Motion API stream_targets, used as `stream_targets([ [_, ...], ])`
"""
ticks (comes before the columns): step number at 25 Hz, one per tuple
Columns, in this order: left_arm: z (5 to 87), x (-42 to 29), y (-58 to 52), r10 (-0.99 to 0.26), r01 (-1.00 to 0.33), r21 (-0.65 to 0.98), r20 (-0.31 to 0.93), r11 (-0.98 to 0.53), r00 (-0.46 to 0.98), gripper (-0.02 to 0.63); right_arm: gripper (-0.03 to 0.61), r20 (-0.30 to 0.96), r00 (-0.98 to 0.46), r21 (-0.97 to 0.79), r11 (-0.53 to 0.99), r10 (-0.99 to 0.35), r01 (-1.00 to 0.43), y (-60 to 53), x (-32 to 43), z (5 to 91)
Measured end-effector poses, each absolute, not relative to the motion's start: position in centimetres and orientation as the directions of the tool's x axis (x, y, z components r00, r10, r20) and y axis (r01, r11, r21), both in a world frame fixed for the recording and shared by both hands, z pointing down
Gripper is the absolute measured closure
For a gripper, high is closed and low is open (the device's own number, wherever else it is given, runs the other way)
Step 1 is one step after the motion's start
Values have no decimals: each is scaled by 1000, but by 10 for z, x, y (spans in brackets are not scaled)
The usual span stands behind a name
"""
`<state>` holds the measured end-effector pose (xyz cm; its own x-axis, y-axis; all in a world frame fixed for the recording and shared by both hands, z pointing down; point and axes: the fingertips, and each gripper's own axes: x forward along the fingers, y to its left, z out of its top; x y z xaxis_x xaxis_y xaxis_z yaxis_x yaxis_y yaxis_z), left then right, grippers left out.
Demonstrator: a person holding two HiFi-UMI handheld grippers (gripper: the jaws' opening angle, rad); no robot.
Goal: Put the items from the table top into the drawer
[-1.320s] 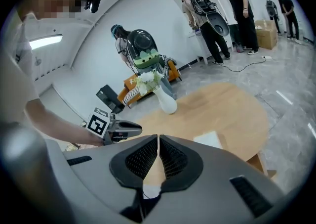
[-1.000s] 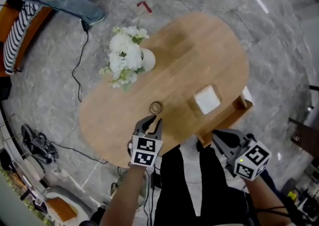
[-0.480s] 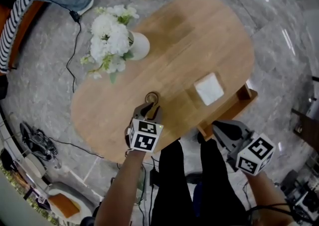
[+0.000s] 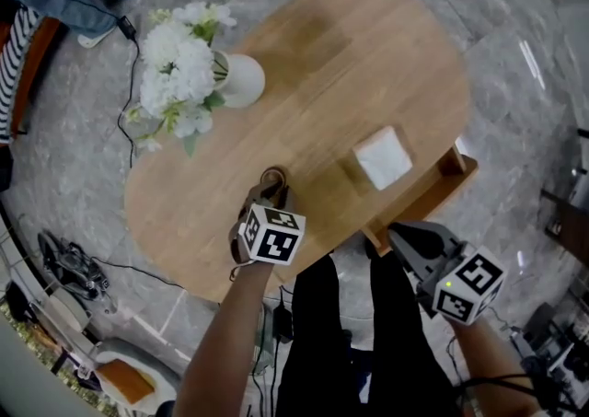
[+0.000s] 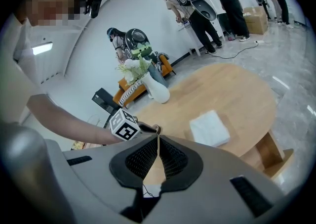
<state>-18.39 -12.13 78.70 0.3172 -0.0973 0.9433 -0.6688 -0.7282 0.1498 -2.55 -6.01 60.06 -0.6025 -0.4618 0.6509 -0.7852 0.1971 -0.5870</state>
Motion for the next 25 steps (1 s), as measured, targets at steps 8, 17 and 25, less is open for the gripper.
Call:
stream_targets([
  [8, 783, -180, -125, -114, -690, 155, 938, -707, 327, 577, 543, 653, -582, -588, 160, -484, -793, -56, -13, 603],
  [17, 760, -160, -116, -157, -696, 182, 906, -694, 393, 578, 543, 635, -600, -596, 186, -486, -781, -53, -7, 598],
  [25, 753, -138, -94, -151, -710, 199, 905, -676, 398, 578, 543, 635, -598, -593, 188, -489, -783, -37, 11, 610],
])
